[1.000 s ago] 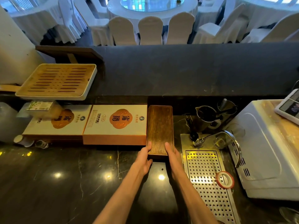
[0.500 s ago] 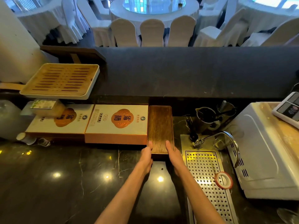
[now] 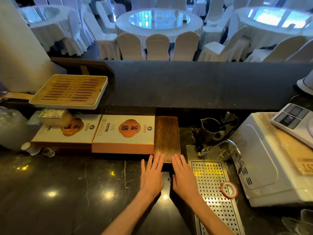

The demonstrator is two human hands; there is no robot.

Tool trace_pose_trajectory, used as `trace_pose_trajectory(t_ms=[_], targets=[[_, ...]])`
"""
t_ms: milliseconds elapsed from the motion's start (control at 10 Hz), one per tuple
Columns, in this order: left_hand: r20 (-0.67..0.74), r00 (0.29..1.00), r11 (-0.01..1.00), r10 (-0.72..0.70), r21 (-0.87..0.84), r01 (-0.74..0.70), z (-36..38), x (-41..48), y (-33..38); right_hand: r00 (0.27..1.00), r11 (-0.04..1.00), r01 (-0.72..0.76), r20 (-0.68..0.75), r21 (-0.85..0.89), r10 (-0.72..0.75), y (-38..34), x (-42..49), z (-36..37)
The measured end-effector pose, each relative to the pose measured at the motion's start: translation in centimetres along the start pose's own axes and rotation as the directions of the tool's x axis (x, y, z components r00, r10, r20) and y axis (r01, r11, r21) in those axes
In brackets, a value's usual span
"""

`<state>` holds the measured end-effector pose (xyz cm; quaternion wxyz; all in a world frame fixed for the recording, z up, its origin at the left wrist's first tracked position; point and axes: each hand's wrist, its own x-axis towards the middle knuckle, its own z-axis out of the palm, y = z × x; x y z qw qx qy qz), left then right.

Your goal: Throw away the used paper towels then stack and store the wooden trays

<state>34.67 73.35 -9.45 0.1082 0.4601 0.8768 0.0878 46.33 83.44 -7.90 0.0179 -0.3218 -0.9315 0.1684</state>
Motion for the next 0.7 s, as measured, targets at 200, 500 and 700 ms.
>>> trace_pose_trajectory(t_ms=[200,500,700], targets=[[0.139,0.989,0.997,-0.054,0.057,0.047,-1.6,0.0,0.2,1.0,0.999,-0.026,-0.006,-0.027,0.026,-0.7,0.0,0.0],[0.011,1.0,0.994,-0.022,-0.104,0.023,-8.5,-3.3,0.9,0.996,0.997,-0.075,-0.051,0.03,0.076,-2.8,-1.2,-5.7],[-0.189,0.979,0.994,-0.077,-0.085,0.062,-7.6,-12.9,-5.0,0.95,0.993,-0.024,-0.305,0.119,0.059,-0.9,-11.4,-3.8]])
